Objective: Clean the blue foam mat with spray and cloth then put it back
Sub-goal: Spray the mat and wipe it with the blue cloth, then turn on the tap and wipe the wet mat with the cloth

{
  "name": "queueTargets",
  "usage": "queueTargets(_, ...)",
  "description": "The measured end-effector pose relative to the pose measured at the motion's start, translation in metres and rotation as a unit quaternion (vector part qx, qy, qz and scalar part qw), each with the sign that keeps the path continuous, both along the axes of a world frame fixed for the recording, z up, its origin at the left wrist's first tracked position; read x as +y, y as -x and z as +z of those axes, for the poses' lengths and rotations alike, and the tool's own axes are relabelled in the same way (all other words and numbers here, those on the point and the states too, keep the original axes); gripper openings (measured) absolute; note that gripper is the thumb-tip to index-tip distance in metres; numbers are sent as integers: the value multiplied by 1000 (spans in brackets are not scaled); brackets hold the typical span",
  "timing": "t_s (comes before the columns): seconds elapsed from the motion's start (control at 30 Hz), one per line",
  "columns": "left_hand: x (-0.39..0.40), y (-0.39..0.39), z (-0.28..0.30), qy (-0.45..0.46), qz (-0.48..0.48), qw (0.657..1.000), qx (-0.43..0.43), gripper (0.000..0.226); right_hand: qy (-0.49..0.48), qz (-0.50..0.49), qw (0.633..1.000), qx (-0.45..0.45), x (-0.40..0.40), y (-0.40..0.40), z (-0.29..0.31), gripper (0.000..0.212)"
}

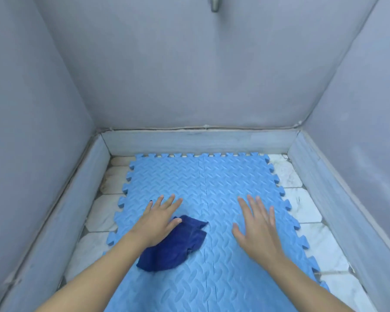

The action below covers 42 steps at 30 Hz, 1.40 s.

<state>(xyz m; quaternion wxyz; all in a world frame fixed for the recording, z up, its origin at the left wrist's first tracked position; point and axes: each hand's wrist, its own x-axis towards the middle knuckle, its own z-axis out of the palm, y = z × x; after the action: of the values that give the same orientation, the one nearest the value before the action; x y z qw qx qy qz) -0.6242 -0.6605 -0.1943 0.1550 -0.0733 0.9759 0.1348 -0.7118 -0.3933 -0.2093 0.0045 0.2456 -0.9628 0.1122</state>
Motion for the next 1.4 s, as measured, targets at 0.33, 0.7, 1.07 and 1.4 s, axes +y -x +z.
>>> queueTargets(0.33,-51,125,223,179,-5,949,258,67,128,42,947,293,-159,174,359,80)
queueTargets(0.7,-90,117,255,215,26,951,218,68,-89,-38,986,136,-179,206,398,86)
queueTargets(1.07,-71,136,236,199,19,959,200,70,-107,-63,983,137,-188,194,400,87)
queueTargets(1.4,-62,175,233,174,56,964,195,71,-79,-49,985,146,-184,202,399,77)
